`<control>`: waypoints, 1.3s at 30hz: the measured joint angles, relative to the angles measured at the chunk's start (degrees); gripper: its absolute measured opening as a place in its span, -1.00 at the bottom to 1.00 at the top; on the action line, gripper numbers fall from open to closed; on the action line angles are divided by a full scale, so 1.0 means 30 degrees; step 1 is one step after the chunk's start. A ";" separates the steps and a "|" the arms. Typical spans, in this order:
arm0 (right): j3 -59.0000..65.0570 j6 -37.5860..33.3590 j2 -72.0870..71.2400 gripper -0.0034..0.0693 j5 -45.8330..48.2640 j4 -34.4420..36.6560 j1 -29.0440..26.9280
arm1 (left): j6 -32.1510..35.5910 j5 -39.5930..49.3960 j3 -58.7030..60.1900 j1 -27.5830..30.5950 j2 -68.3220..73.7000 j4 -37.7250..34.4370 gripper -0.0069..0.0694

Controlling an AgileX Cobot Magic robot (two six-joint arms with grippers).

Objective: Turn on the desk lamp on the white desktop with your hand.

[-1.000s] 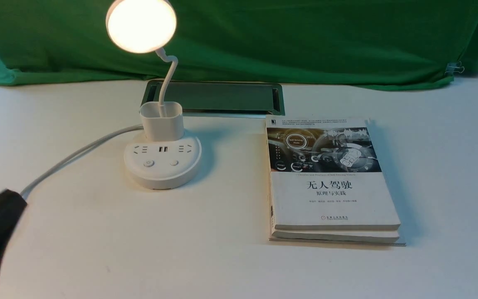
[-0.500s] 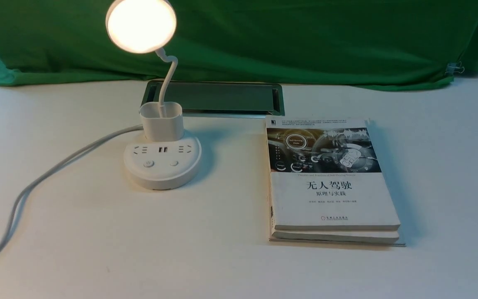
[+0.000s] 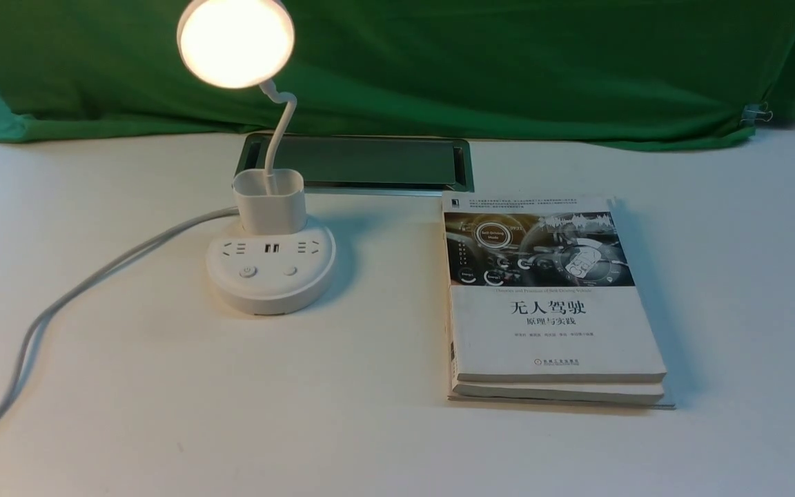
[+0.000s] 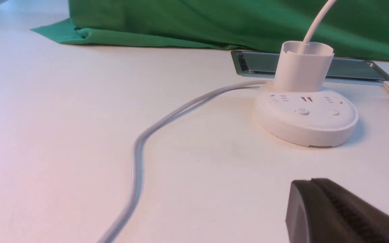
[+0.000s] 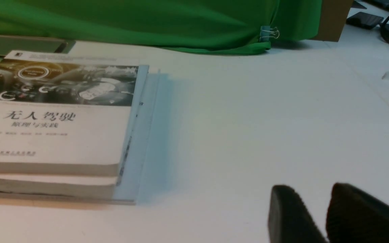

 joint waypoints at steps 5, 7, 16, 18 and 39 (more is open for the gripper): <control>0.0000 0.0000 0.0000 -0.25 0.0000 0.0000 0.0000 | 0.0000 0.0000 0.0000 0.0000 0.0000 0.0000 -0.81; 0.0000 0.0000 0.0000 -0.25 0.0000 0.0000 0.0000 | 0.0000 0.0000 0.0000 0.0000 0.0000 0.0000 -0.81; 0.0000 0.0000 0.0000 -0.25 0.0000 0.0000 0.0000 | 0.0525 0.0000 0.0000 0.0000 -0.0023 0.0000 -0.81; 0.0000 0.0000 0.0000 -0.25 0.0000 0.0000 0.0000 | 0.0525 0.0000 0.0000 0.0000 -0.0023 0.0000 -0.81; 0.0000 0.0000 0.0000 -0.25 0.0010 0.0000 0.0000 | 0.0706 0.0000 0.0000 0.0000 -0.0023 0.0018 -0.81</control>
